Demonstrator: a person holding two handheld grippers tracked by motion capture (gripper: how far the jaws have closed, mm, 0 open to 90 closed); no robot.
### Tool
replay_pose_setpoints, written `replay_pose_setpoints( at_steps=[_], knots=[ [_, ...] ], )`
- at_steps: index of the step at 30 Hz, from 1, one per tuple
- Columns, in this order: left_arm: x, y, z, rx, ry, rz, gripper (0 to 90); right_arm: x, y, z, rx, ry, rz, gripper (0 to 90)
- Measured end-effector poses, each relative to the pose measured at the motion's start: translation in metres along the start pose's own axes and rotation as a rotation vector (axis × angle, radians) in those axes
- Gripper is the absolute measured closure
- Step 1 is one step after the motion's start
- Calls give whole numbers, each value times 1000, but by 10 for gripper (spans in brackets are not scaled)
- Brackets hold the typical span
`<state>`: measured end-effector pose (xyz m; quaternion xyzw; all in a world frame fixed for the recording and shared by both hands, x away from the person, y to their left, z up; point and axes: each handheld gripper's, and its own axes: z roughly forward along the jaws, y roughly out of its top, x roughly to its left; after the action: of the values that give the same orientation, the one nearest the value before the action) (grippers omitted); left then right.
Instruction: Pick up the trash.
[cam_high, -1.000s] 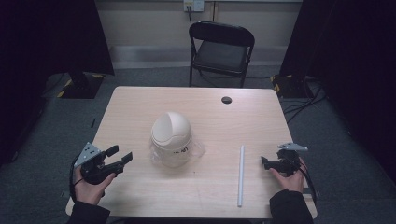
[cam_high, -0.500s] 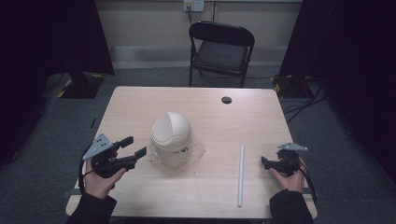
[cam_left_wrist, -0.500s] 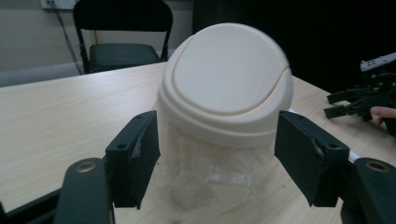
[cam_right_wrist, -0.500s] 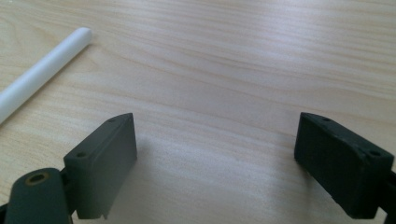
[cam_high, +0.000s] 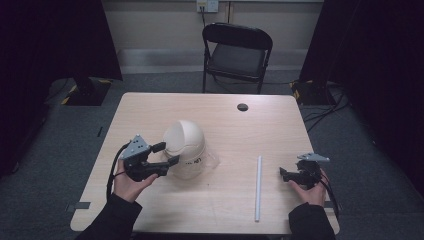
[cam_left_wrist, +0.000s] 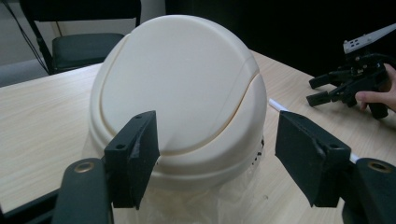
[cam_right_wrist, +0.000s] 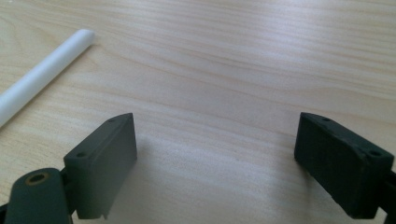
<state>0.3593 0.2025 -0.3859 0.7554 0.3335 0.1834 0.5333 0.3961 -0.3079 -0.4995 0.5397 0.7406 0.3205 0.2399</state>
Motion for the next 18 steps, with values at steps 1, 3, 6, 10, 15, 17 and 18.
replay_pose_setpoints(
  at_steps=[1,3,6,10,15,17,18],
  knots=[
    [0,0,0,0,0,0,300,0,0,0,0,0,0,122],
    [-1,2,5,7,-1,3,301,0,0,0,0,0,-1,123],
    [-1,3,13,17,-6,7,303,0,0,0,0,0,0,123],
    [-3,4,22,40,-5,12,302,0,0,0,0,0,0,123],
    [-5,5,33,55,-12,17,297,0,0,0,1,-2,2,122],
    [-5,4,36,63,-11,15,297,0,0,0,2,-1,2,122],
    [-5,4,37,64,-13,20,299,0,0,0,2,-2,3,122]
  ],
)
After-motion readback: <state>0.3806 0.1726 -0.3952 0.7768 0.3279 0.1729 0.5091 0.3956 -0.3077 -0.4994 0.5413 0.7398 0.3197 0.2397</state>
